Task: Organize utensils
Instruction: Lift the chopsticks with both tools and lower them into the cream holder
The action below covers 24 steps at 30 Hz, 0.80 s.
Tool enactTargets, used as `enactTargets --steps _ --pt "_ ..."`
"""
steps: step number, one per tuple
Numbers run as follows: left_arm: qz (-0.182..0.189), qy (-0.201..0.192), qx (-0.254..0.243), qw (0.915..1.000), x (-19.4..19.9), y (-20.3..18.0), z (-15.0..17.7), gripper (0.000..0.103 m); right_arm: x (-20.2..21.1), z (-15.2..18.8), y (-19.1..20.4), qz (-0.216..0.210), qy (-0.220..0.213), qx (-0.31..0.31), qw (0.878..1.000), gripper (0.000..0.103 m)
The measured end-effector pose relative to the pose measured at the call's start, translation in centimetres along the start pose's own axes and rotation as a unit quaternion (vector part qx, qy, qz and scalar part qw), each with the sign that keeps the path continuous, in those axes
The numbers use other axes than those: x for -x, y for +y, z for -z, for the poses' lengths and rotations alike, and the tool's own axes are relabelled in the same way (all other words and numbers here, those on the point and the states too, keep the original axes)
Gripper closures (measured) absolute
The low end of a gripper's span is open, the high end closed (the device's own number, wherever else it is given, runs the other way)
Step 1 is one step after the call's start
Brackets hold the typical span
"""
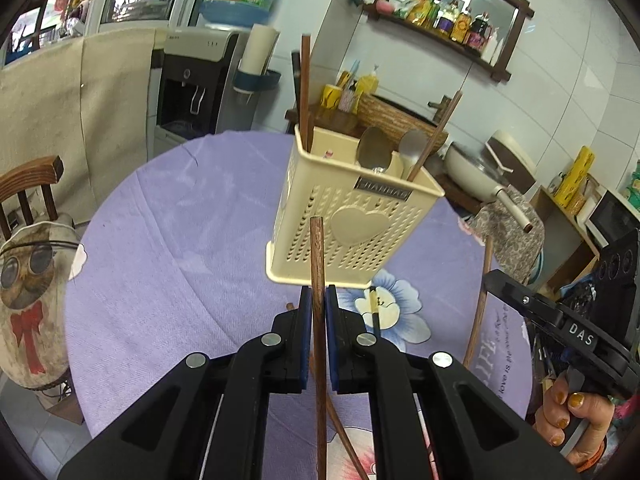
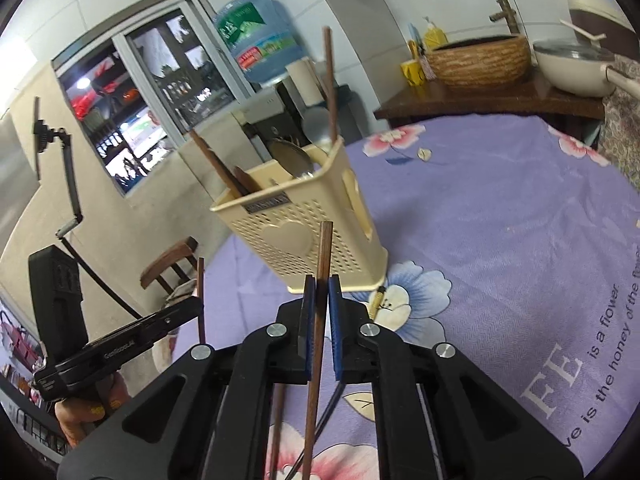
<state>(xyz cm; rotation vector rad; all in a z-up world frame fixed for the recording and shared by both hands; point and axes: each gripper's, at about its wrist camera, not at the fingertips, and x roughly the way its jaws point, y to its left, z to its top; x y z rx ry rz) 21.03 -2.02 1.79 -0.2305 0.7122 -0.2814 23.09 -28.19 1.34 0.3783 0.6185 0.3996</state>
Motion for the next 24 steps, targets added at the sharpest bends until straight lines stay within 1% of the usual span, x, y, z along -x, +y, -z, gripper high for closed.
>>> enactTargets --steps 6,10,24 --pt "0.007 -0.027 0.001 0.9996 2.1 -0.1 -0.6 0.096 3.0 -0.3 1.9 -0.014 -0.034 0.029 0.999 0.096" --pt "0.007 -0.05 -0.004 0.9987 3.4 -0.5 -1.1 0.096 4.5 -0.5 3.4 -0.008 -0.055 0.056 0.997 0.096" --pt "0.006 -0.095 -0.023 0.9952 5.7 -1.5 -3.1 0.096 5.5 -1.7 5.4 -0.007 -0.072 0.094 0.993 0.097"
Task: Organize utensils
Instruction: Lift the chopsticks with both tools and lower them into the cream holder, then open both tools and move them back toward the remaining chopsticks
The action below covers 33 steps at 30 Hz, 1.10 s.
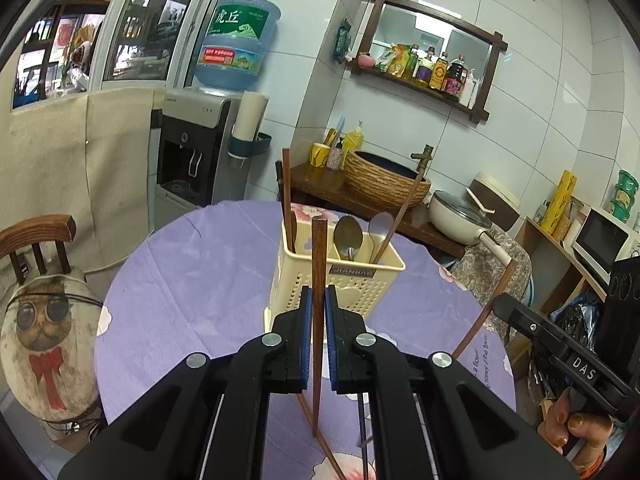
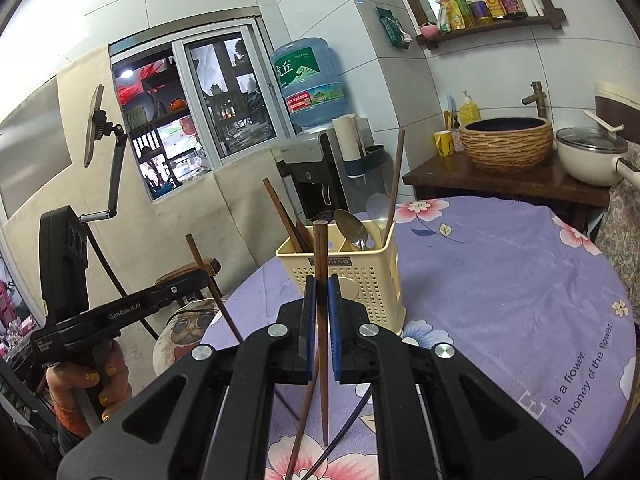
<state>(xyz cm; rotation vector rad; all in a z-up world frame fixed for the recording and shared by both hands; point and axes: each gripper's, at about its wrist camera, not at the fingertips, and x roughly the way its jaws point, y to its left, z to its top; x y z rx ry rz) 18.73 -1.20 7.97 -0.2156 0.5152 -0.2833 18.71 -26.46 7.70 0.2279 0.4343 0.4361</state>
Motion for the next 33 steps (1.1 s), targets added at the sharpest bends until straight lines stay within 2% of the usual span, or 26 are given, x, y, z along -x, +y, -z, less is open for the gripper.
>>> enactTargets --steps 13,19,26,27,30,33 --pt "0.009 -0.007 -0.009 0.9999 -0.1 -0.7 -2.0 0.096 -0.6 -1.7 1.2 -0.006 0.002 0.029 1.0 0.097" --pt "0.024 -0.006 -0.01 0.9996 0.1 -0.8 -3.3 0.096 -0.4 -2.8 1.4 -0.016 0.002 0.035 0.999 0.097" --pt "0.044 -0.028 -0.014 0.9985 1.4 -1.2 -7.6 0.096 -0.1 -7.2 2.2 -0.029 -0.011 0.049 0.998 0.097" --pt "0.043 -0.034 -0.015 0.9984 1.6 -1.3 -8.2 0.096 0.0 -8.2 2.4 -0.026 -0.018 0.056 0.998 0.102" --pt "0.031 -0.065 -0.019 0.9972 2.4 -1.7 -10.8 0.096 0.2 -11.3 3.0 -0.025 -0.037 0.068 0.997 0.102" --pt "0.028 -0.077 -0.016 0.9965 2.1 -2.1 -13.1 0.096 -0.7 -13.6 3.6 -0.006 -0.051 0.084 0.995 0.102"
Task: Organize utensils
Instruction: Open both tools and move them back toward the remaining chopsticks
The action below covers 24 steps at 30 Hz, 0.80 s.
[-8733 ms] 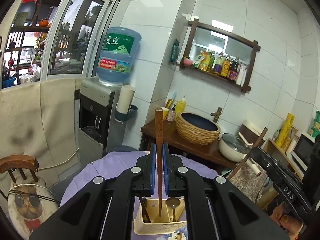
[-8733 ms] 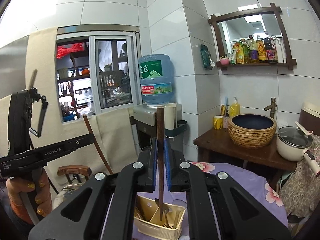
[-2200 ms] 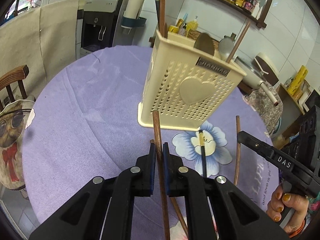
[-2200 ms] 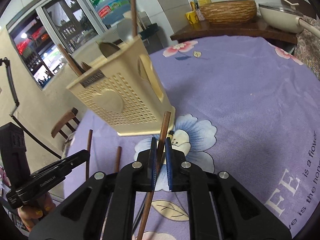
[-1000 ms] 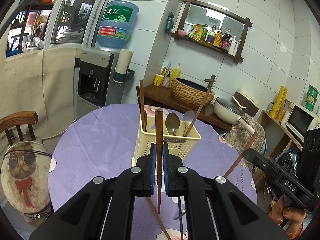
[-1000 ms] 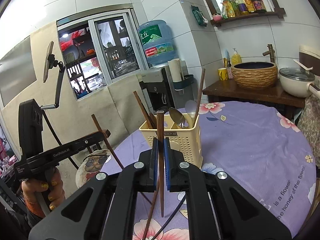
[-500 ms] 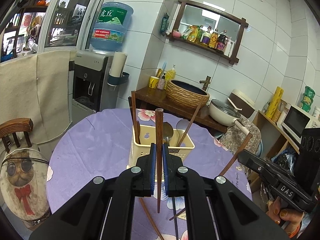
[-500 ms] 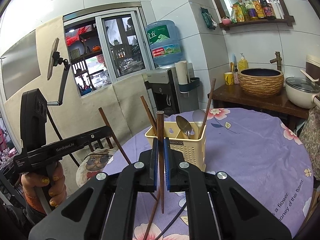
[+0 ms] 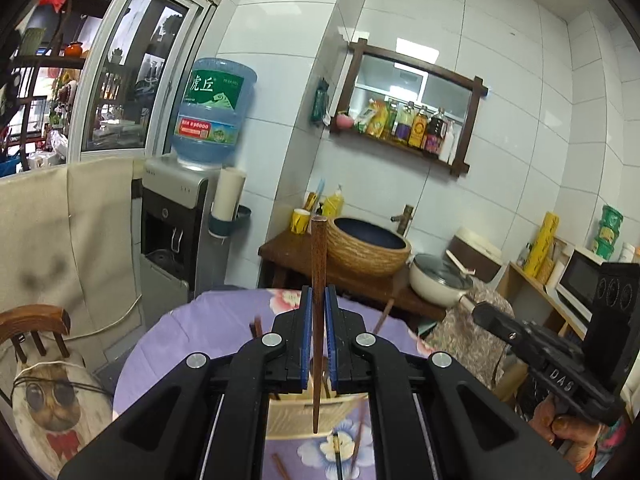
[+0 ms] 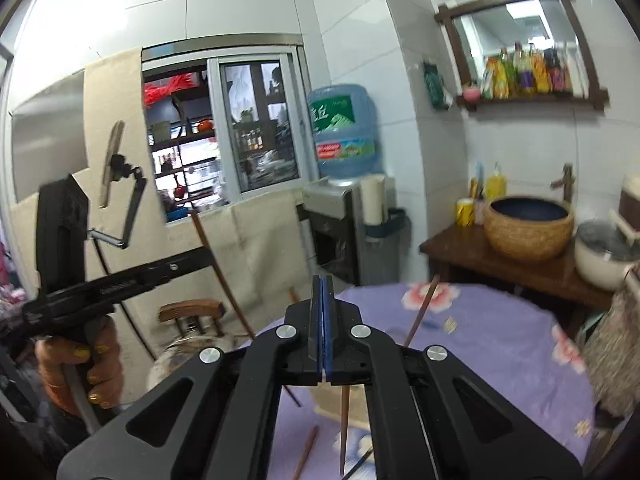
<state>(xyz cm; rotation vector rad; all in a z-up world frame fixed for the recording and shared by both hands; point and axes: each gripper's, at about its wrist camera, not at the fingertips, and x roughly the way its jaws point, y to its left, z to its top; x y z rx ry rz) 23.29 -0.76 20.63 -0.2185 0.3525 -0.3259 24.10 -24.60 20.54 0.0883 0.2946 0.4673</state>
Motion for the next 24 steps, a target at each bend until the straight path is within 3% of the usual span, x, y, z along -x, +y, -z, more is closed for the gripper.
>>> enactTargets --steps 2,7,8,9,10,11,14,15,17,24 --pt "-0.007 0.005 0.007 0.9999 -1.0 0.2 -0.3 0.097 -1.5 0.0 -1.0 -0.015 0.018 -0.031 0.999 0.102" --pt "-0.016 0.015 0.009 0.9997 -2.5 0.9 1.4 0.097 -3.5 4.9 -1.6 0.031 0.047 -0.018 0.998 0.101" --pt "-0.013 0.02 0.009 0.9997 -2.7 1.0 1.6 0.097 -3.8 6.1 -2.0 0.032 0.05 -0.029 0.998 0.097" --pt "-0.009 0.025 0.015 0.9995 -3.0 1.1 1.8 0.097 -4.4 7.4 -2.3 0.031 0.064 -0.031 0.997 0.09" --pt "-0.007 0.026 0.019 0.9995 -3.3 1.3 1.7 0.097 -5.2 8.8 -2.4 0.026 0.09 -0.028 0.995 0.066" --pt "-0.008 0.026 0.018 0.9995 -3.3 1.3 1.8 0.097 -5.7 10.1 -2.5 0.023 0.104 -0.032 0.994 0.05" --pt "-0.007 0.023 0.017 0.9996 -3.2 1.5 1.8 0.097 -7.1 13.5 -2.0 0.016 0.149 -0.003 0.989 0.049" --pt "-0.008 0.021 0.015 0.9996 -3.1 1.5 1.8 0.103 -7.5 14.5 -1.9 0.019 0.162 0.002 0.987 0.049" --pt "-0.013 0.017 0.007 0.9997 -2.6 1.6 2.1 0.103 -9.3 16.9 -1.8 0.001 0.214 0.01 0.977 0.054" --pt "-0.022 0.029 0.011 0.9993 -2.3 2.6 3.5 0.103 -13.7 21.6 -1.0 0.001 0.286 0.052 0.957 0.066"
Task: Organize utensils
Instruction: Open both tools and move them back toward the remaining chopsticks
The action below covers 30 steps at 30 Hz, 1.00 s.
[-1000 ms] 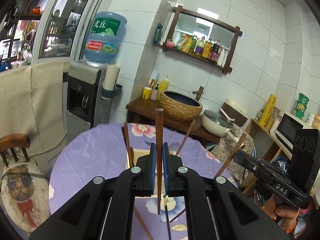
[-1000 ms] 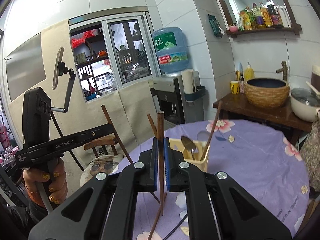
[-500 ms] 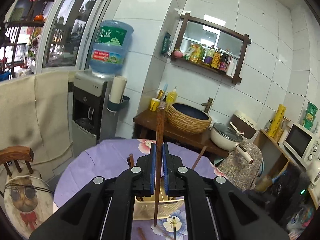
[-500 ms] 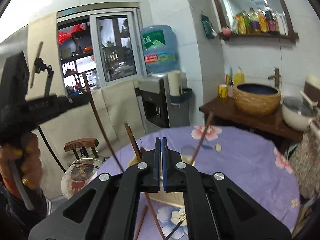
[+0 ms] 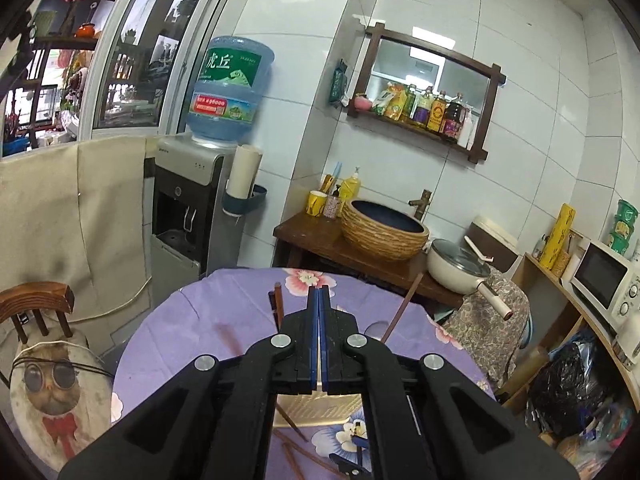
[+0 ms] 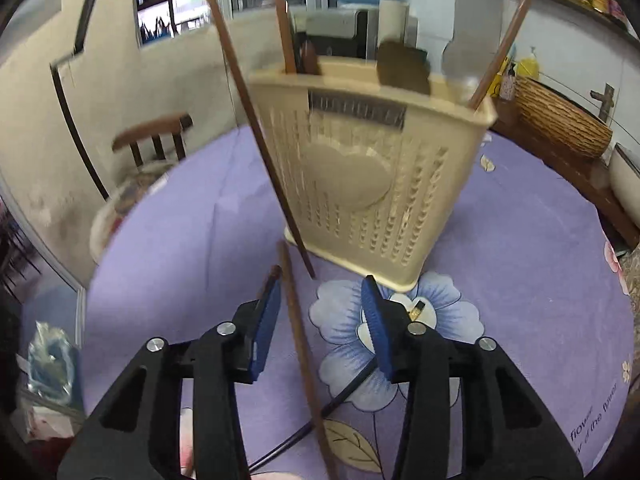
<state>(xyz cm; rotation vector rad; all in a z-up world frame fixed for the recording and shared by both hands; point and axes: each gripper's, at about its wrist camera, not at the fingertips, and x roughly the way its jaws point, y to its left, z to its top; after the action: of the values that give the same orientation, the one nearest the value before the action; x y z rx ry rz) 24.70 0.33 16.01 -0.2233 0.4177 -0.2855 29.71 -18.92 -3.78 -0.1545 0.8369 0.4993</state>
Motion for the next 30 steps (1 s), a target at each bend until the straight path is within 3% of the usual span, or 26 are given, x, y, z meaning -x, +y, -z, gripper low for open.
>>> enactTargets --steps 6,11,14,20,30 --pt "-0.018 0.022 0.024 0.9993 -0.7 3.2 2.4 0.103 -3.0 1.5 0.9 -0.013 0.044 0.009 0.999 0.066" --pt "-0.067 0.085 0.056 0.9925 -3.3 8.3 5.7 0.102 -4.0 2.0 1.2 -0.003 0.061 0.025 0.998 0.066" --pt "-0.092 0.116 0.069 0.9866 -4.8 10.6 7.7 0.096 -4.6 1.5 1.6 0.001 0.068 0.037 0.997 0.066" --pt "-0.149 0.185 0.117 0.9644 -8.2 15.0 11.7 0.067 -5.9 0.7 2.6 0.002 0.079 0.047 0.996 0.073" --pt "-0.209 0.24 0.191 0.9286 -15.3 18.7 13.1 0.065 -6.7 0.3 3.7 0.009 0.078 0.044 0.996 0.075"
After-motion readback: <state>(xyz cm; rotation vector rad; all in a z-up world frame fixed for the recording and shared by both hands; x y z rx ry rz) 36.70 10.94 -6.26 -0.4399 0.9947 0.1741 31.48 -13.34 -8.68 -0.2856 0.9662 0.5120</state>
